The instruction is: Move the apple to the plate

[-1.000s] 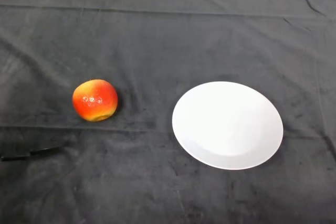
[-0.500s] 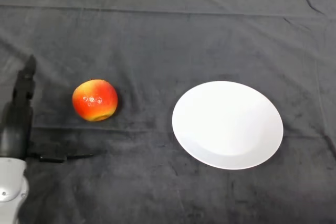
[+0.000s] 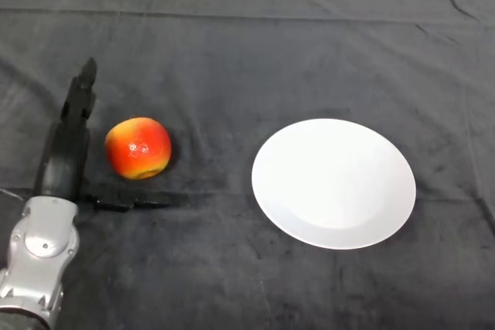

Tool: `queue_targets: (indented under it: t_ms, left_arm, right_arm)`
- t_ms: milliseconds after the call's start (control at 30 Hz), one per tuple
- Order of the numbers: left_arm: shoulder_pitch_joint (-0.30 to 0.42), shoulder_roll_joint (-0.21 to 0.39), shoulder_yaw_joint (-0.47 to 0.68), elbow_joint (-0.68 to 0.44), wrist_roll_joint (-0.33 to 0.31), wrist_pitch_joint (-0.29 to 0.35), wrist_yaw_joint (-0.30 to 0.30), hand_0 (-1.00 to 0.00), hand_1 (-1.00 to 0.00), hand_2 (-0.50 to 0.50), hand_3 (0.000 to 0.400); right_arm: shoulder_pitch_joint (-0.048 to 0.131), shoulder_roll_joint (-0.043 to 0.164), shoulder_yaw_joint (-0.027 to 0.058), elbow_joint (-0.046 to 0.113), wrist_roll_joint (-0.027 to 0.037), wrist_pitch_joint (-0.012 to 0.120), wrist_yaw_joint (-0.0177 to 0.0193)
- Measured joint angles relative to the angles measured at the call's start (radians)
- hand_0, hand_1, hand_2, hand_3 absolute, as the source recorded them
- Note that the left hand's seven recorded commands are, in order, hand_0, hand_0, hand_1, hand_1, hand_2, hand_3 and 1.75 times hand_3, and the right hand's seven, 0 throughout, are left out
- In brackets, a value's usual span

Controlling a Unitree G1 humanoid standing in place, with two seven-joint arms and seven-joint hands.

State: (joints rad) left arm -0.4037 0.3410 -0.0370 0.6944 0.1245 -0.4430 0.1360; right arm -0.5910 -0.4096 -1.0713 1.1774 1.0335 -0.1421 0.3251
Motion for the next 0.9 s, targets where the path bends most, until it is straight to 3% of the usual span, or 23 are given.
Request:
queue_targets:
  t_ms: [600,633,667,700,900]
  left_arm:
    - [-0.154,-0.032,-0.063,0.301,0.000,-0.001,0.001,0.00,0.00,0.00,0.000]
    - [-0.162,-0.035,-0.067,0.307,0.000,-0.001,0.001,-0.02,-0.33,0.15,0.130]
    - [-0.171,-0.038,-0.067,0.313,0.000,-0.001,0.002,-0.16,-0.55,0.19,0.220]
    - [-0.179,-0.039,-0.067,0.316,0.000,-0.001,0.002,-1.00,-1.00,0.00,0.400]
    - [-0.207,-0.043,-0.074,0.338,0.007,-0.007,0.016,-1.00,-1.00,0.00,0.400]
  right_arm:
    - [0.000,0.000,-0.0001,0.000,0.0001,0.000,0.0000]
    - [0.000,0.000,0.0000,0.000,0.0000,0.000,0.0000]
    - [0.000,0.000,0.0000,0.000,0.0001,0.000,0.0000]
    - [0.000,0.000,0.0000,0.000,0.0000,0.000,0.0000]
    - [0.000,0.000,-0.0001,0.000,0.0000,0.000,0.0000]
